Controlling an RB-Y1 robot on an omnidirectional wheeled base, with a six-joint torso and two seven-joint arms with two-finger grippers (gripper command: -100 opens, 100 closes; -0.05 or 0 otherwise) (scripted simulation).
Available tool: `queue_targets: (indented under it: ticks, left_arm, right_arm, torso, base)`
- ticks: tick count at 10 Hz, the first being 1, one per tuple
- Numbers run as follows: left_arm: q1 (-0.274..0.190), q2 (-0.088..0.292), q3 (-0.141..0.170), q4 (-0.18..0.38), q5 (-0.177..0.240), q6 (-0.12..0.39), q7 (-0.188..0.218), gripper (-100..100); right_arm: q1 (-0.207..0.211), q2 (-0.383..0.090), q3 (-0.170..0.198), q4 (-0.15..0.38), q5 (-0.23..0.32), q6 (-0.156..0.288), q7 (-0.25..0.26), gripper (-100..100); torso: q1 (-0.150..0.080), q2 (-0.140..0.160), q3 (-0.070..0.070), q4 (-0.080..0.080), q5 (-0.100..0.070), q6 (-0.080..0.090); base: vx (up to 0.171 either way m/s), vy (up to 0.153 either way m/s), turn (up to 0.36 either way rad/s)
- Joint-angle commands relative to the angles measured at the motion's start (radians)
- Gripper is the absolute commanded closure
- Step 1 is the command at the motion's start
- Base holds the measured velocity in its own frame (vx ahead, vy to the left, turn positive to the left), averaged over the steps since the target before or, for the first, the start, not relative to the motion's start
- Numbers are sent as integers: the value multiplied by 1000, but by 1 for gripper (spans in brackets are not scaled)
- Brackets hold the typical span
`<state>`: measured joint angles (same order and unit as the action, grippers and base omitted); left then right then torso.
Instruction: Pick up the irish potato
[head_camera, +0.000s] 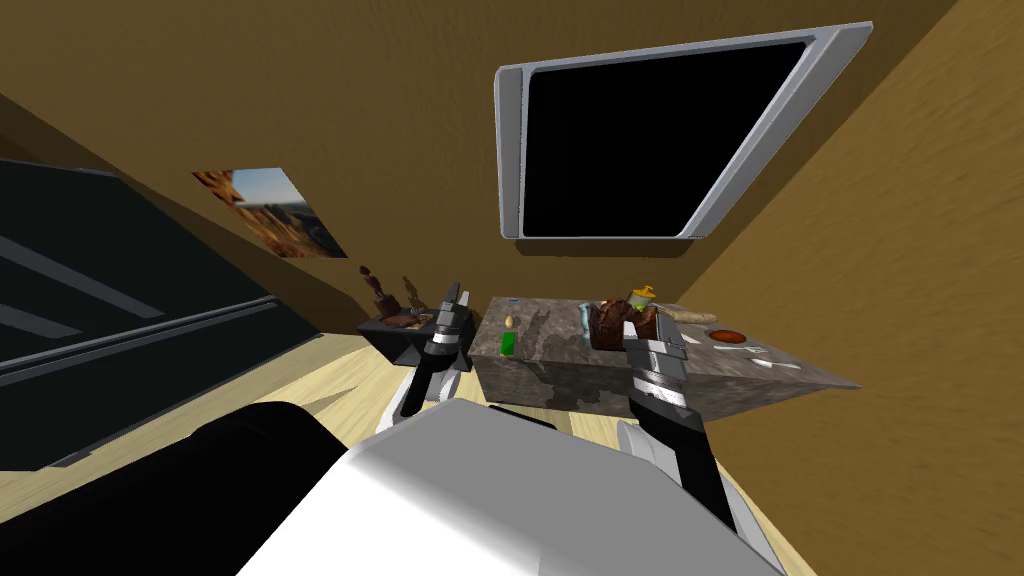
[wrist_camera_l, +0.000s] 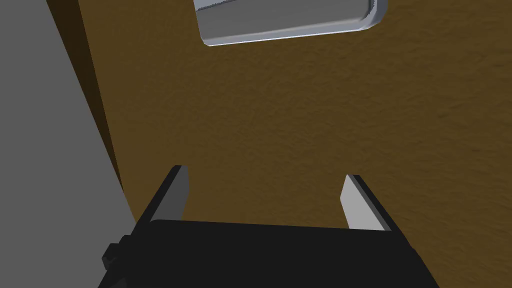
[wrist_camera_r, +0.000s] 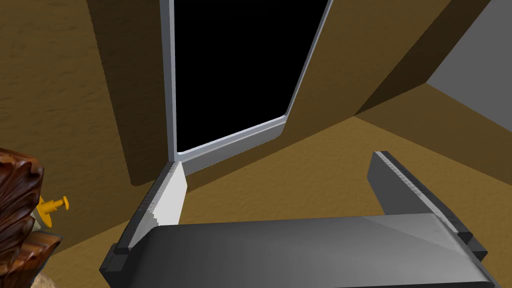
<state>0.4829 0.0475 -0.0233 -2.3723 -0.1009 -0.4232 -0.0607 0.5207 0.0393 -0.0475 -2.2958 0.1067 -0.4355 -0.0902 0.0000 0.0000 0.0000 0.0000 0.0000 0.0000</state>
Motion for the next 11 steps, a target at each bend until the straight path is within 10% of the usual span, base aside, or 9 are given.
queue_targets:
  ticks: [1, 11]
  left_arm:
    - [-2, 45, -1, 7, 30, 15, -3, -100]
    - [-23, 318, 0, 53, 278, 143, -36, -100]
  right_arm:
    - [0, 0, 0, 0, 0, 0, 0, 0]
    - [0, 0, 0, 0, 0, 0, 0, 0]
  torso:
    - [0, 0, 0, 0, 0, 0]
    - [-1, 2, 1, 0, 0, 0]
  base:
    - [-29, -11, -33]
    - [-51, -23, -43]
